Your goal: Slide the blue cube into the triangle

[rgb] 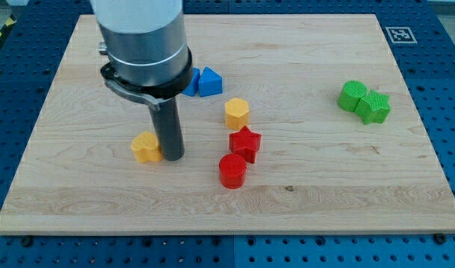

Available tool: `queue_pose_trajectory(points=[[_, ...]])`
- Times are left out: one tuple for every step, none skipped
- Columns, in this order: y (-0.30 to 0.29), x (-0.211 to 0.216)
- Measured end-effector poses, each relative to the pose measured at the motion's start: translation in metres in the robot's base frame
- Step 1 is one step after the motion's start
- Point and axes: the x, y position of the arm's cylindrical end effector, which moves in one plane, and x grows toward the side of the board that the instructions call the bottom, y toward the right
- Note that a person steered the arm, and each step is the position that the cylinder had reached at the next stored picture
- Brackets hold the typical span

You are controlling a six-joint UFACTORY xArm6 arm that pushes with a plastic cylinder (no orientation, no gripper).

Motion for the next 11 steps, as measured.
queue_pose_trajectory(points=[[-0.003, 0.000], [-0.003, 0.002], [-0.006, -0.029], [-0.021, -0.072], [-0.041, -0.110], [-0.041, -0.122], [-0.041, -0.152], [-0.041, -0.155], [-0.030, -0.155], [-0.007, -0.154], [0.007, -0.152]])
